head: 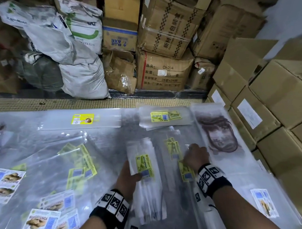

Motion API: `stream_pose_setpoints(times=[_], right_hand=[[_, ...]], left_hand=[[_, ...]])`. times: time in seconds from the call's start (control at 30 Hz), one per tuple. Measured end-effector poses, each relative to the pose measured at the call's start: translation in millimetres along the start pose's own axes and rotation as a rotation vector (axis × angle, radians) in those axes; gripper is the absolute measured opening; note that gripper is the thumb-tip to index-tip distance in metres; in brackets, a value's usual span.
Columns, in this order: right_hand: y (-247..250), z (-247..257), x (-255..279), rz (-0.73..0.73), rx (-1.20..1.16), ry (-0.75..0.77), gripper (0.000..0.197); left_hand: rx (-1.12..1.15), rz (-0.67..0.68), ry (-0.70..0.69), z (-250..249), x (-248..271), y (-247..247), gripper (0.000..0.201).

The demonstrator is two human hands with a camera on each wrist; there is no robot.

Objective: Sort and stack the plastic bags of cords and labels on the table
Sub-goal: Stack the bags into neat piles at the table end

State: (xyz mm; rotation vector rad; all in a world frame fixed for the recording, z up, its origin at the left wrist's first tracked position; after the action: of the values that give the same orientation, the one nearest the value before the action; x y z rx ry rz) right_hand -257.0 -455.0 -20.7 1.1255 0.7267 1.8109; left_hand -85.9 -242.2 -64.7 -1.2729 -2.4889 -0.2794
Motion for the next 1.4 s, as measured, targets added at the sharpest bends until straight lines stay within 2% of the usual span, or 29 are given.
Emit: stream_pose_setpoints(times=[0.13,0.27,0.4,0.53,0.63,0.77,0.97,1.07,1.2,1.33,1.4], right_hand=[[-15,17,8,0.016,-0.065,0.053,0.068],[-25,32,13,0.028,-0.077,0.070,0.068],[-29,39,15,0.027,-0.175,0.025,0.070],[-38,44,20,0.051,-0.146,0.044,0.064],[-48,46,26,0.064,-0.146,0.051,0.062],[-58,49,33,0.091,-0.205,0.022,0.051],[-59,50,40,0.103,-0.324,0.041,0.040],[-61,51,43,0.161,-0.386,0.112,0.037],[-54,54,47,0.299,-0.508,0.251,0.018],[-33,50,47,0.338,-0.640,0.204,0.019],[-19,49,47,0.348,-0.711,0.225,0.027]], left_hand=[[0.021,-0.001,0.010,3,2,0,0.057],[0.034,-0.024,0.043,9,4,-1,0.058],[0.030,-0.058,0.061,9,10,-1,0.060],[0.052,-0.078,0.070,8,12,-1,0.061],[0.051,-0.065,0.065,-1,13,-4,0.052],[-0.003,-0.060,0.043,-10,16,-6,0.048],[0.006,-0.084,0.081,-6,19,-5,0.047],[0.058,-0.077,0.103,-5,19,-6,0.050],[0.112,-0.058,0.113,-9,21,-6,0.053],[0.176,-0.055,0.097,-12,21,-7,0.060],[0.228,-0.045,0.086,-15,21,-7,0.064]])
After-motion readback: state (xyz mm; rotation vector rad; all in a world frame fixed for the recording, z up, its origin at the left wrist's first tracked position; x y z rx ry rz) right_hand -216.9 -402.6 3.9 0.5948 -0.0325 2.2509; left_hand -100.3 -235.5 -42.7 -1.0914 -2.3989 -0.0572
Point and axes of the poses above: each hand's wrist, its own x-axis away from the middle knuckle, its own y-axis out of the back of the hand, z = x × y, the point moved 5 cm from there along -x, towards the middle knuckle, and after that the axes turned 13 degrees about -x, right-handed, at the moved point
